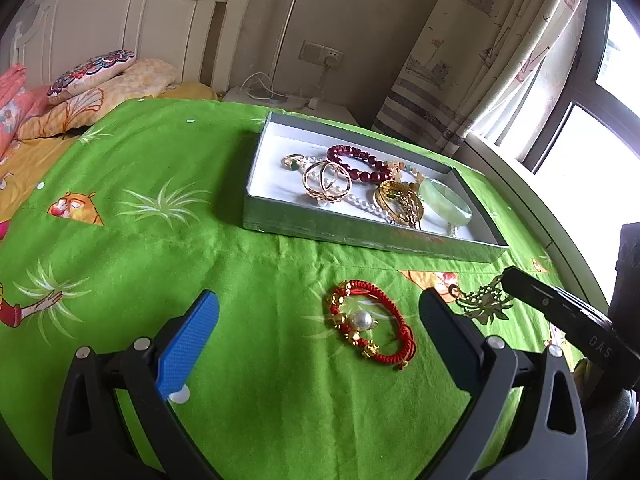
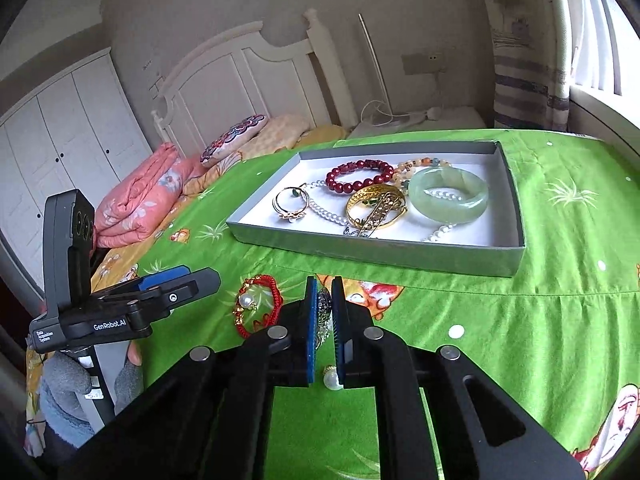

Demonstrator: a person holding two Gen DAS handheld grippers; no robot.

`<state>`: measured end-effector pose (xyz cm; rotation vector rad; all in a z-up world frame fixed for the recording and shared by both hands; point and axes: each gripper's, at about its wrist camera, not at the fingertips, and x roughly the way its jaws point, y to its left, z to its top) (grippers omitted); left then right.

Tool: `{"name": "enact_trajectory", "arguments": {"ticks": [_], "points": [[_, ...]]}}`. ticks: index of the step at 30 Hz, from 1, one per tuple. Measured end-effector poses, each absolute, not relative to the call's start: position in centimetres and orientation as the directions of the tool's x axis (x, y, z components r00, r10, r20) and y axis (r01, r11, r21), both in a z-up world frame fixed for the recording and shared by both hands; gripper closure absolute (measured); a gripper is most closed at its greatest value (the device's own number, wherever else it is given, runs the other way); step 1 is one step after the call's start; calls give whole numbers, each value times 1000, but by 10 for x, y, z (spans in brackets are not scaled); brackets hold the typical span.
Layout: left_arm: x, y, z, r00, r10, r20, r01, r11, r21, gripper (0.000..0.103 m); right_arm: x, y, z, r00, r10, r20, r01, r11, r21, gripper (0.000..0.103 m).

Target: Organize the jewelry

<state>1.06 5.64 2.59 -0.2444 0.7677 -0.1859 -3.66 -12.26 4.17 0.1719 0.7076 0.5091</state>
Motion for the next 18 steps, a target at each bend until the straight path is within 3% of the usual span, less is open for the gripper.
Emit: {"name": "enact_trajectory", "arguments": {"ticks": [18], "points": [[19, 63, 19, 667, -259, -698, 44, 950, -310, 4, -52, -185, 49, 690, 504, -520, -349, 861, 371, 94]]}}
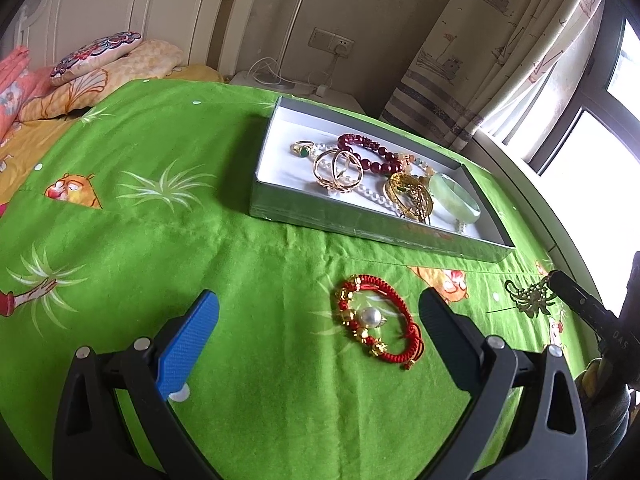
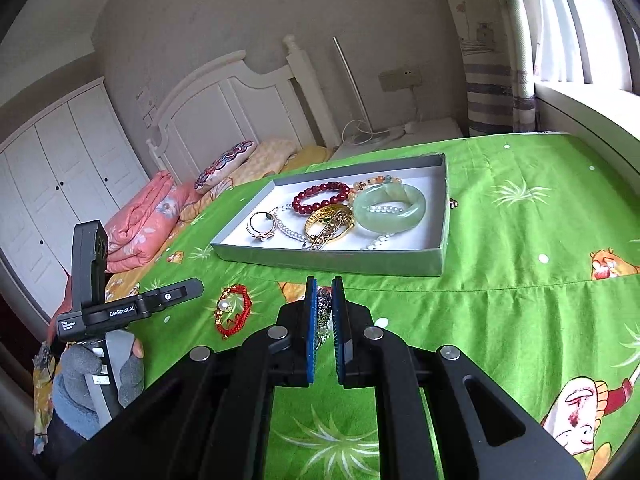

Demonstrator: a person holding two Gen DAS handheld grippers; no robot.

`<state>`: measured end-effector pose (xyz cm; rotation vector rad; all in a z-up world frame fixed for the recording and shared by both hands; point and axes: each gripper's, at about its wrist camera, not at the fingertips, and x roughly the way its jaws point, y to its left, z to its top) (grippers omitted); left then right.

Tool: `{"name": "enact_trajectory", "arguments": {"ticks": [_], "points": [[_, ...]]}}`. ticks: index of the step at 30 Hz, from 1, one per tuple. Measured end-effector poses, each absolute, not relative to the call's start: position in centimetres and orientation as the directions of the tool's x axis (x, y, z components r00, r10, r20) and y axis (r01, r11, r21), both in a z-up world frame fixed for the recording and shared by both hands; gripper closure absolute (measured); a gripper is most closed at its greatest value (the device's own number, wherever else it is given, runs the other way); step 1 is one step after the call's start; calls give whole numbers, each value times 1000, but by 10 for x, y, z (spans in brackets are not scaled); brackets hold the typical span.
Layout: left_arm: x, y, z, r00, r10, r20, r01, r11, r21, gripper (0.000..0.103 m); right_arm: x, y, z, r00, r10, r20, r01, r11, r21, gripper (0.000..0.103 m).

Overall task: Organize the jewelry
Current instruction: 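Lower the left tool onto the red string pearl bracelet and close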

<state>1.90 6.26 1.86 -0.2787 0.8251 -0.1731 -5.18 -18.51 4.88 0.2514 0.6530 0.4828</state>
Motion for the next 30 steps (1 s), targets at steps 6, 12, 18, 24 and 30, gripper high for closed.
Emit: {"name": "enact_trajectory", "arguments": {"ticks": [6, 12, 18, 24, 30], "points": [[20, 67, 16, 632, -325, -703, 65, 927, -369, 4, -56, -195, 50, 699, 501, -510, -342, 861, 378, 94], [19, 77, 15, 615, -317, -722, 59, 932, -358, 4, -60, -200, 45, 689, 512, -512, -348, 854, 386, 94], [13, 42, 22, 604, -292, -742, 150, 956, -254, 5, -62, -210, 44, 688, 533, -493, -355, 839, 412, 94], [24, 9, 14, 572, -258, -778, 186, 965, -184, 8, -66, -214, 43, 686, 540, -487, -358, 834, 421, 94], [1, -30, 14, 607, -178, -774, 276, 961, -5, 23, -68, -220, 44, 693, 539, -479, -352, 833, 427, 94]]}}
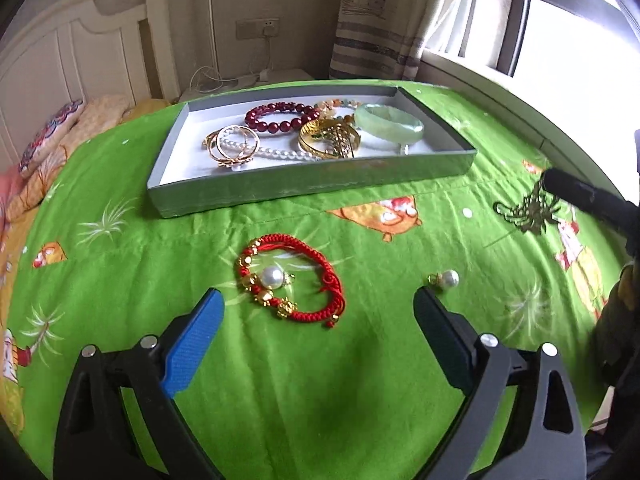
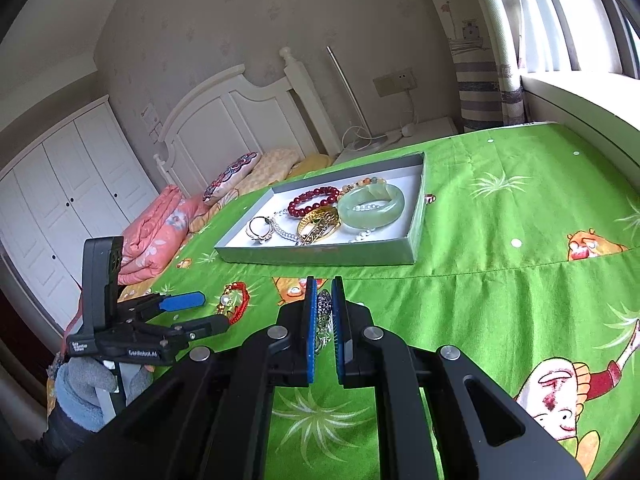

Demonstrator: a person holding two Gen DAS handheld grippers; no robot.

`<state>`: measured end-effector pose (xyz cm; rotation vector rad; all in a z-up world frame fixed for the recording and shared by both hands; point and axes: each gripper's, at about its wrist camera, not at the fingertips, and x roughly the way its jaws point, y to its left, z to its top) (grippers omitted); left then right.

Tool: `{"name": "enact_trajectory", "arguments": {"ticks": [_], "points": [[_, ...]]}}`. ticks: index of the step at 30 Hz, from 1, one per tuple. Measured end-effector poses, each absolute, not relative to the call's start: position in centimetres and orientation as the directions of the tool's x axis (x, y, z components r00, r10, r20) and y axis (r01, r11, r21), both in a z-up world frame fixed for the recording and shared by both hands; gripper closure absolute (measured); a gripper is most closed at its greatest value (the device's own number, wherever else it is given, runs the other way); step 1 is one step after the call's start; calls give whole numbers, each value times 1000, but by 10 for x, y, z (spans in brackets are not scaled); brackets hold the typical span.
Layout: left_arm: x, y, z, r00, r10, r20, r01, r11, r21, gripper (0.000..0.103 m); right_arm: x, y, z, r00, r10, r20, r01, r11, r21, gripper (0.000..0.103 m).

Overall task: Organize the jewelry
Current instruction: 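Lower the left tool onto the red string pearl bracelet and close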

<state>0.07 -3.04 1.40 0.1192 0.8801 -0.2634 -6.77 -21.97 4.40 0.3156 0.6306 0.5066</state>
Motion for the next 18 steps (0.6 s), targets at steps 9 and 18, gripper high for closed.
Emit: {"name": "enact_trajectory", "arguments": {"ticks": [9, 18], "points": [[-3, -33, 16, 639, -210, -740, 346, 938, 33, 103, -69, -218, 43, 689, 544, -479, -357, 830, 428, 94], [5, -35, 46, 622, -306, -721, 392, 918, -51, 60, -69, -221, 44, 690, 545, -476, -353, 828, 436, 94]]}}
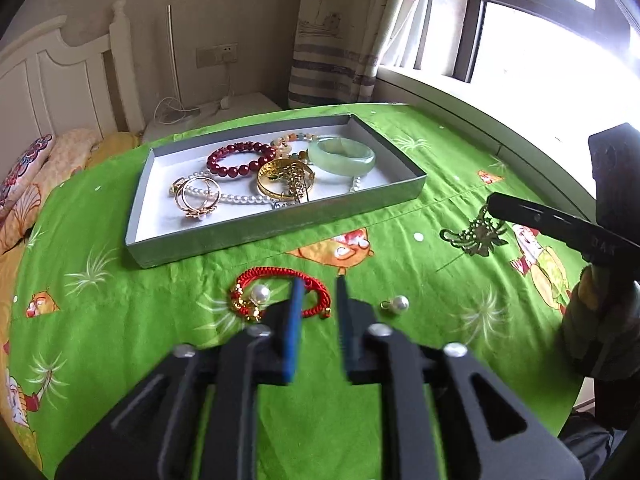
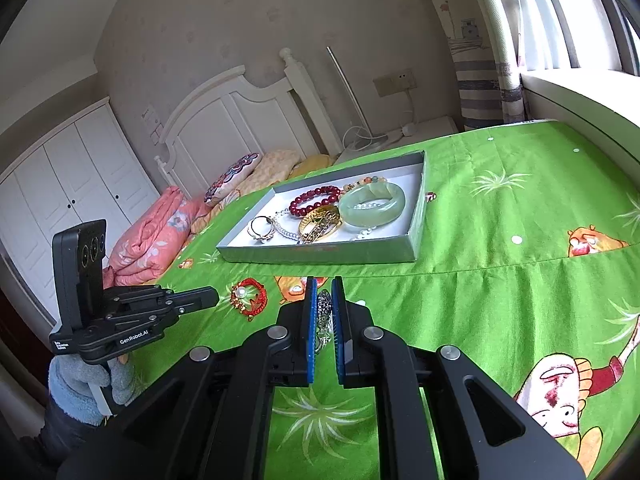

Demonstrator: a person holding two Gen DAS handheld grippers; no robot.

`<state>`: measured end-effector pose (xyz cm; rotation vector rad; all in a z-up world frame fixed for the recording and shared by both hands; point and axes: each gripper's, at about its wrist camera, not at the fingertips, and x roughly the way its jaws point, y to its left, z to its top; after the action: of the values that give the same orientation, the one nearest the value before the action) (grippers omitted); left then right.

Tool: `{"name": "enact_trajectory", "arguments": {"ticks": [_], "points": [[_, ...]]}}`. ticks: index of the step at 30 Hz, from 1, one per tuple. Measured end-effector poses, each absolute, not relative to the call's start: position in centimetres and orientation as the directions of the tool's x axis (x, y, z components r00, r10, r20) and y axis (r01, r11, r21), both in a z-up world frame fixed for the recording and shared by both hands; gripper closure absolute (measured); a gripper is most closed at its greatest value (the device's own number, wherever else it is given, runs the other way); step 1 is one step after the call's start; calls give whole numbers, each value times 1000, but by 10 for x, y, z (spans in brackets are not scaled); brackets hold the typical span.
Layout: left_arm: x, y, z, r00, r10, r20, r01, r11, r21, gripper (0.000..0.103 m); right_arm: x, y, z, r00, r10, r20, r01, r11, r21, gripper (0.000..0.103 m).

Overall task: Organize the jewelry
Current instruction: 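Lower the left tool onto the red string pearl bracelet and close, then carry the red string bracelet with the left tool toward the box while the right tool carries the pendant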

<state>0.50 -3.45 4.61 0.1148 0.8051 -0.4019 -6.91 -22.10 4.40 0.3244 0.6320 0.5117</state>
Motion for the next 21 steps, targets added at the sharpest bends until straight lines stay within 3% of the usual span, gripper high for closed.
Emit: {"name": "enact_trajectory", "arguments": {"ticks": [1, 3, 7, 15, 17, 21], "points": [[10, -37, 45, 625, -300, -720, 387, 921, -48, 53, -69, -221, 44, 688, 547, -477, -353, 826, 439, 94], [22, -44, 39, 587, -310, -747, 407, 912, -59, 54, -69, -219, 44, 685, 549, -479, -356, 825, 438, 94], [34, -65, 19, 544, -240, -804, 443, 896, 33, 83, -70, -221, 45, 686, 550, -476, -356, 825, 439, 94], [32, -54, 9, 536, -230, -812, 413, 910, 15, 82, -71, -229, 45, 692, 552, -465, -350, 820, 453, 93], [28, -55, 10, 532, -237, -813, 426, 904, 15, 96, -71, -229, 46, 694, 552, -463, -350, 820, 452, 93], [18, -50, 19, 557, -284, -780, 431, 902, -21, 100, -70, -229, 46, 694, 551, -464, -348, 820, 454, 93]]}}
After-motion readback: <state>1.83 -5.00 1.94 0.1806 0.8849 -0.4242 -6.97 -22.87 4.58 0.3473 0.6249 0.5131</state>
